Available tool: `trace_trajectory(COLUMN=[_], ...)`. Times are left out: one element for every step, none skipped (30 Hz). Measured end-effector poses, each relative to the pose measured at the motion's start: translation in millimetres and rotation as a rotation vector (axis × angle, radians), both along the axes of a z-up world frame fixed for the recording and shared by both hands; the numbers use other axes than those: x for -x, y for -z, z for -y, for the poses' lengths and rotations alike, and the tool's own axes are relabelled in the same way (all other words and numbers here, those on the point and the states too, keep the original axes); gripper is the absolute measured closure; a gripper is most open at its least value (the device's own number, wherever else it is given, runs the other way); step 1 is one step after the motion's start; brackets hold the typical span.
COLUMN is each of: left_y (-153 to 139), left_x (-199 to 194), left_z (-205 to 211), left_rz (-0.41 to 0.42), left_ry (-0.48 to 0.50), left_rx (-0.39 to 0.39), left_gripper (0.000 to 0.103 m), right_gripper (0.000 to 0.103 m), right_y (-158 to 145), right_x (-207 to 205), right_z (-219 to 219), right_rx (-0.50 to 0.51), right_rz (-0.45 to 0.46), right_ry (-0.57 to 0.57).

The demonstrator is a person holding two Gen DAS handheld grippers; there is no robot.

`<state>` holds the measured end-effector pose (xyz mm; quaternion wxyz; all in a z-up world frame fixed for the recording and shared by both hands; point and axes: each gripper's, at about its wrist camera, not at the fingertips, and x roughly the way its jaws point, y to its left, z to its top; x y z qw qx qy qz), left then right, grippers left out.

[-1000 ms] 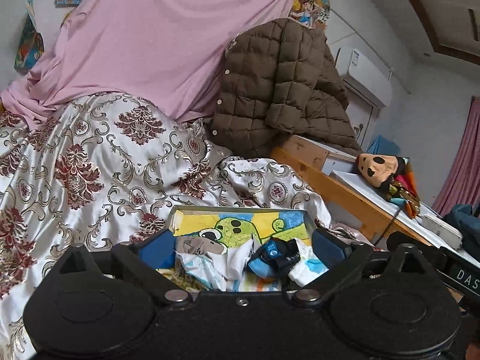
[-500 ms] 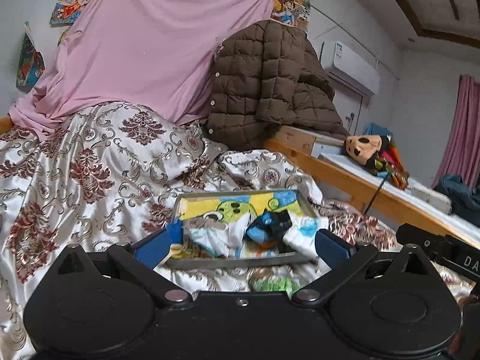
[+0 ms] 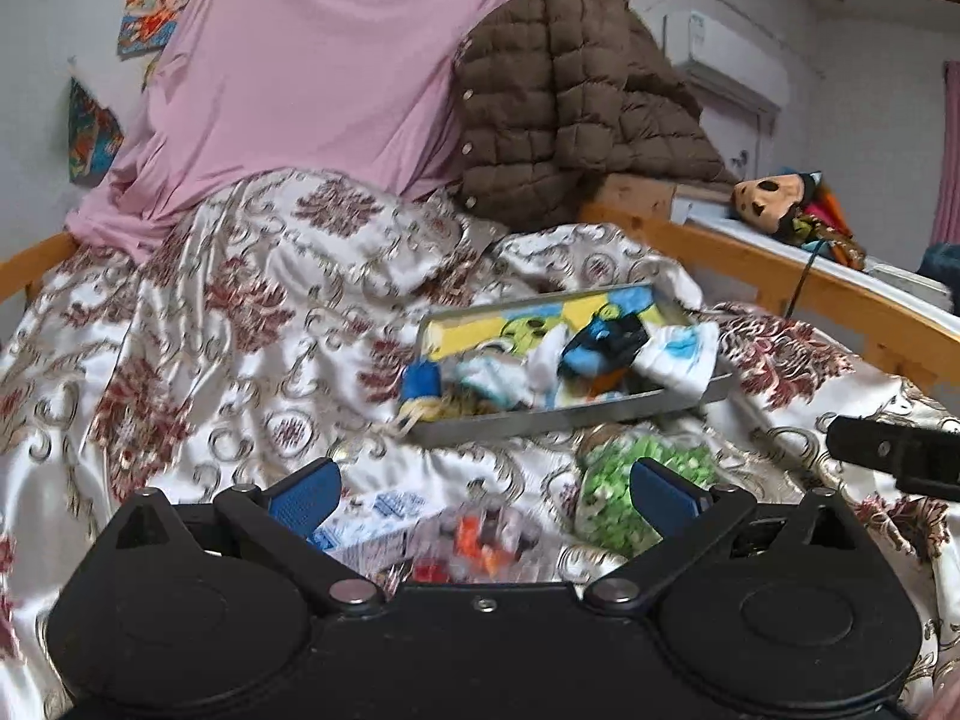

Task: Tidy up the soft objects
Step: 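Withdraw both open tools from the tray back over the remaining items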

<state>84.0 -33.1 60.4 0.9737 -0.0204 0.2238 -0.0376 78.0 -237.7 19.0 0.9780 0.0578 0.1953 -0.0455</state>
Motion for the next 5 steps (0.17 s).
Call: trace_trajectory(left_y=[0.6, 0.9, 0.1, -0.4, -1.1], left_x=[0.2, 0.6, 0.7, 0.8, 1.2], left_z=[-1.3, -3.6, -5.7, -5.8, -6.2], left_rz=[-0.001, 0.003, 0.008, 0.012, 0.017], left_ry=[-0.004, -0.004, 0.000, -0.005, -0.011], left_rx=[0.008, 0.018, 0.026, 0.028, 0.031], left_gripper=[0.001, 0.001, 0.001, 0.001, 0.001], right_gripper=[0.001, 0.001, 0.001, 0.001, 0.001], right_y=[0.1, -0.1, -1.8, -1.8, -1.5], right_x=[0.0, -0.1, -1.7, -1.3, 0.7], right_z=[-0.5, -0.7, -1.3, -1.3, -2.6], right_rx=[0.004, 0.006, 0.006, 0.004, 0.004], right_rz=[-0.002, -0.004, -0.006, -0.008, -0.009], right_ry=[0.002, 0.005, 0.005, 0.005, 0.004])
